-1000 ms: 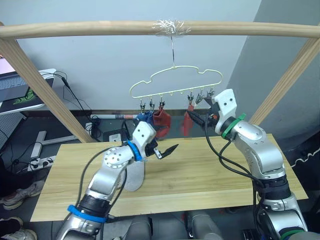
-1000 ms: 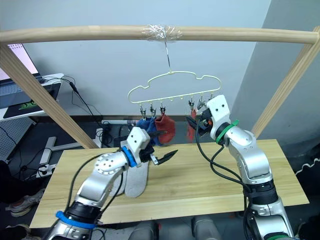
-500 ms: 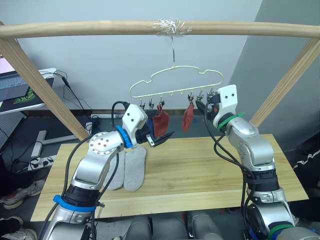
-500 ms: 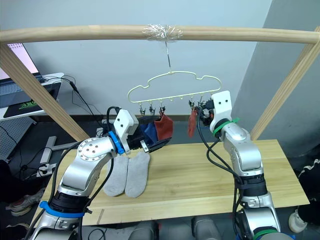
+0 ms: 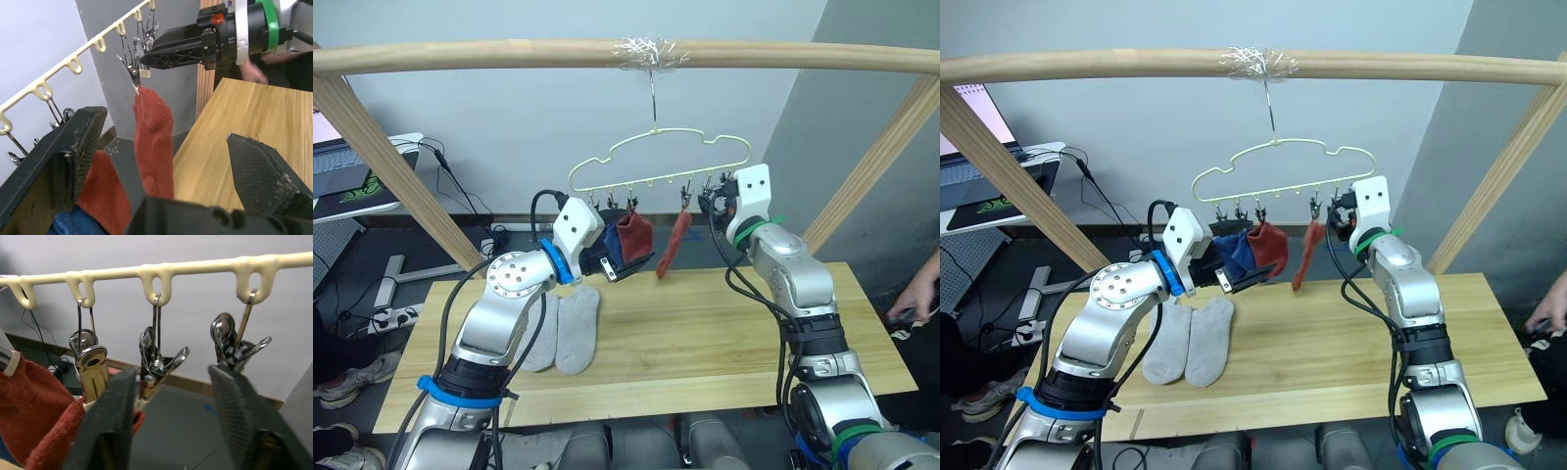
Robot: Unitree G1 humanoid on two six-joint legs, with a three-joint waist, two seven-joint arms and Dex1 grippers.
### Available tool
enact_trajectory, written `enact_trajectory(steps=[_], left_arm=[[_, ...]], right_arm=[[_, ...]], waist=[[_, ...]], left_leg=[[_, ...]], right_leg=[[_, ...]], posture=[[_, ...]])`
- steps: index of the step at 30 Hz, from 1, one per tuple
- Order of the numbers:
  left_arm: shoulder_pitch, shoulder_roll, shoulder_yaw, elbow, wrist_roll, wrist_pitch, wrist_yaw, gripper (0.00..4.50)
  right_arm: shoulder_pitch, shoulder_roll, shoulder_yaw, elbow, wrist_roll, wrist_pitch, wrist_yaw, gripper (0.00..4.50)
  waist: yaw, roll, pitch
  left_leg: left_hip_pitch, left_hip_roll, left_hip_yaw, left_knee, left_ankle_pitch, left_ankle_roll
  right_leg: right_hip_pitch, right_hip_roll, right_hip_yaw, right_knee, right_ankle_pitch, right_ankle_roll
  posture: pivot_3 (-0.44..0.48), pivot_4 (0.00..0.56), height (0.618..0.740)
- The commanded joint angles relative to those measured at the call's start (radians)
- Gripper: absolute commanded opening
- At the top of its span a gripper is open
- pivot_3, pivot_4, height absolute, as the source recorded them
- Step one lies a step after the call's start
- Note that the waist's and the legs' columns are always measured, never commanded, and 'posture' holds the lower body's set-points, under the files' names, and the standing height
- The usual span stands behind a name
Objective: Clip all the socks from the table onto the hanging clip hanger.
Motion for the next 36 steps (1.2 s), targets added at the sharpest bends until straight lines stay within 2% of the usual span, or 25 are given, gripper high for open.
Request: enact_trajectory(steps=[1,36], left_arm=[[-0.015,0.005,0.007,-0.026,0.005,-0.021,0.009,4.5],[-0.023,-0.02,0.006,-0.032,0.0,-0.009,0.029,4.5]], right_arm=[[-0.037,0.005,-0.009,-0.006,-0.006,-0.032,0.001,2.27],[-0.124,0.068,0.003,0.127,-0.022,-0.102,0.059,2.27]], waist=[[0.0,0.0,0.0],[0.0,0.001,0.0]], left_leg=[[0.0,0.0,0.0,0.0,0.0,0.0],[-0.004,0.0,0.0,0.0,0.0,0.0]], right_leg=[[0.0,0.0,0.0,0.0,0.0,0.0],[-0.005,0.0,0.0,0.001,0.0,0.0]], posture=[[0.016,0.144,0.737],[0.023,0.155,0.737]])
